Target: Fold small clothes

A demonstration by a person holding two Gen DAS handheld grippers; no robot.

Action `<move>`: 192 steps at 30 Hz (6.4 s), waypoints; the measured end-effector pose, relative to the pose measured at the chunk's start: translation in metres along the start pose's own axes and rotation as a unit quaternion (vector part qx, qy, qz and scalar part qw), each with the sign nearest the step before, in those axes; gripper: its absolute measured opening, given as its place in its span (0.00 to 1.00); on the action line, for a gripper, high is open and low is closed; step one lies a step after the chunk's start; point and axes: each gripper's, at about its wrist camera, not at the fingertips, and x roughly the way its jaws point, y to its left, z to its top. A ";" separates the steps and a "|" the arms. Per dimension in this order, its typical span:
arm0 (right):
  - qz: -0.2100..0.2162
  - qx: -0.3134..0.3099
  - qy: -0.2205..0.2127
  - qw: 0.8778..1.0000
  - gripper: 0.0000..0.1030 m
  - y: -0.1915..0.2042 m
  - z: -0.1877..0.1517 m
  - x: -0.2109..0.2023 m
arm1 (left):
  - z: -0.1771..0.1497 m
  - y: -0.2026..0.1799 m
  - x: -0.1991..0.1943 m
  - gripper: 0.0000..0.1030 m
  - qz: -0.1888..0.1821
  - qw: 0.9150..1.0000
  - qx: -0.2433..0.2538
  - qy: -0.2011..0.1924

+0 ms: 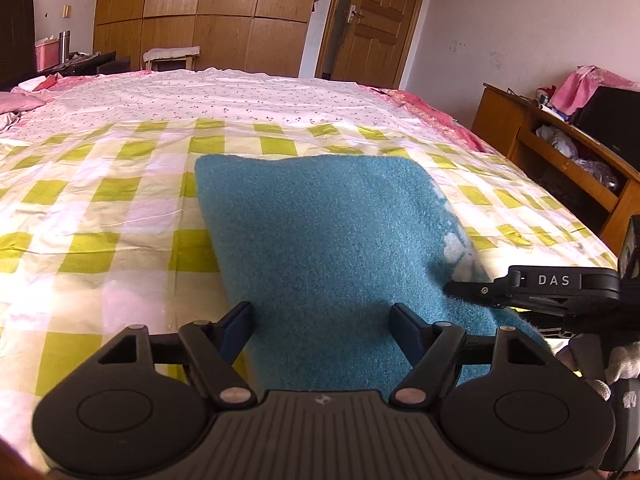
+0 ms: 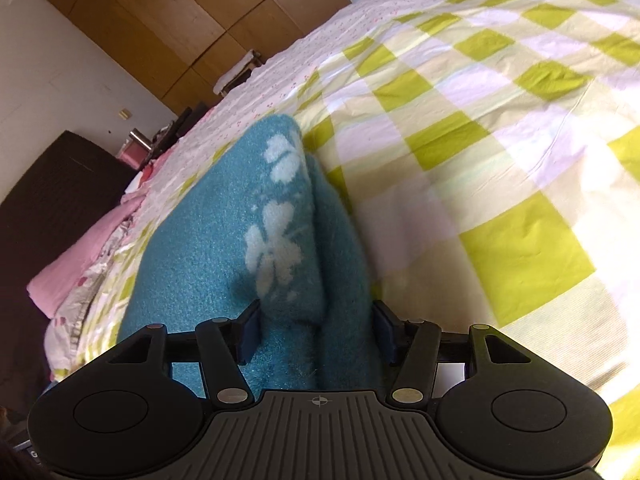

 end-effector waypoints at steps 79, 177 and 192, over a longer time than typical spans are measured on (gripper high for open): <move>-0.121 -0.235 -0.098 0.959 0.27 0.106 -0.057 -0.046 | -0.028 -0.021 -0.039 0.74 0.089 0.993 0.073 -0.008; -0.171 -0.205 -0.066 0.961 0.57 0.111 -0.165 -0.091 | -0.080 -0.022 -0.080 0.94 0.114 0.992 0.051 0.028; -0.173 -0.196 -0.065 0.963 0.57 0.110 -0.165 -0.092 | -0.082 -0.024 -0.079 0.94 0.115 0.992 0.051 0.033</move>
